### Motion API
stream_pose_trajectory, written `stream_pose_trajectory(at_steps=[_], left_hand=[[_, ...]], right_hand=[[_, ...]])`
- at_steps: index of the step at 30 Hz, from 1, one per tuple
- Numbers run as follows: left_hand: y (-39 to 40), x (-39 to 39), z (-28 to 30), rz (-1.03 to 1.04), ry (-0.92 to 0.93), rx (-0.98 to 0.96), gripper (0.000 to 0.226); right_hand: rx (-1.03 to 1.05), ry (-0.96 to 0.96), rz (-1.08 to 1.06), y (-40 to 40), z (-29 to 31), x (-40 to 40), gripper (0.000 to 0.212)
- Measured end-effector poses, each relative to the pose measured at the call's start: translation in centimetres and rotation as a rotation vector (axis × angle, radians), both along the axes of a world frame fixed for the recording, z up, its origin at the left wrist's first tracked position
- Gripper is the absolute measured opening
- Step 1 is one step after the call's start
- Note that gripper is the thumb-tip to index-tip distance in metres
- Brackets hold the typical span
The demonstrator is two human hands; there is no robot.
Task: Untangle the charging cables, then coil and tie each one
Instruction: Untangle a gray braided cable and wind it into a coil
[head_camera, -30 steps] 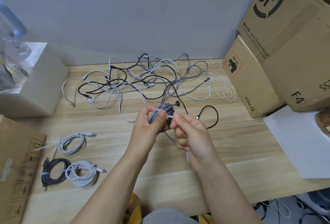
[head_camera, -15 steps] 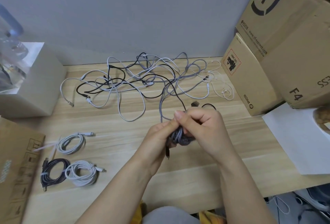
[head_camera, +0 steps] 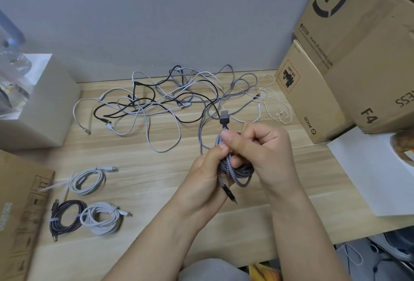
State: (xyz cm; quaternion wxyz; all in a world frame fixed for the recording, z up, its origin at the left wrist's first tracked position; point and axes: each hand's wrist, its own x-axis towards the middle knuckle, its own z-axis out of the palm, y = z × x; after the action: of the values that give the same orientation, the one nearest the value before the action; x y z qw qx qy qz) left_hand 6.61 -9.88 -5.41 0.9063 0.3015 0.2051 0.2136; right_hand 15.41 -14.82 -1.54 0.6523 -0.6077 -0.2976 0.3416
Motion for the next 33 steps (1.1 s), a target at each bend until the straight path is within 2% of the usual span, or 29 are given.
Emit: stream_pose_trajectory(at_steps=[9,16,19,22,24,25,26,30,33], left_hand=[[-0.6,0.1,1.3,0.036,0.025,0.141,0.022],[-0.8,-0.1,1.8,0.082,0.059,0.252,0.026],[-0.1,-0.5,1.7,0.086,0.119,0.429,0.026],[1.1,-1.3,1.9,0.062,0.263,0.691,0.022],[1.8,-1.8,1.7,0.038,0.327,0.774,0.020],[2.0,-2.0,1.6,0.005,0.344,0.808,0.020],[2.1,-2.1,1.5,-0.038,0.348,0.828,0.021],[1.6,-2.2,1.5,-0.085,0.374,0.760,0.027],[1.0,-2.2,1.7,-0.006,0.353,0.666,0.025]], right_hand=[[0.102,0.213,-0.054,-0.1,0.4,-0.4,0.038],[0.171,0.370,-0.178,0.0,0.2,-0.8,0.039],[0.143,0.323,-0.119,0.2,0.0,-0.6,0.039],[0.036,0.217,-0.066,0.1,-0.2,0.5,0.017],[-0.024,0.168,0.026,0.0,-0.1,1.0,0.033],[-0.029,0.138,0.054,0.0,0.0,1.0,0.034],[-0.012,0.121,0.052,0.1,0.0,0.9,0.027],[0.101,0.185,-0.079,0.5,-0.3,0.8,0.013],[0.129,0.301,-0.135,0.7,-0.9,0.8,0.016]])
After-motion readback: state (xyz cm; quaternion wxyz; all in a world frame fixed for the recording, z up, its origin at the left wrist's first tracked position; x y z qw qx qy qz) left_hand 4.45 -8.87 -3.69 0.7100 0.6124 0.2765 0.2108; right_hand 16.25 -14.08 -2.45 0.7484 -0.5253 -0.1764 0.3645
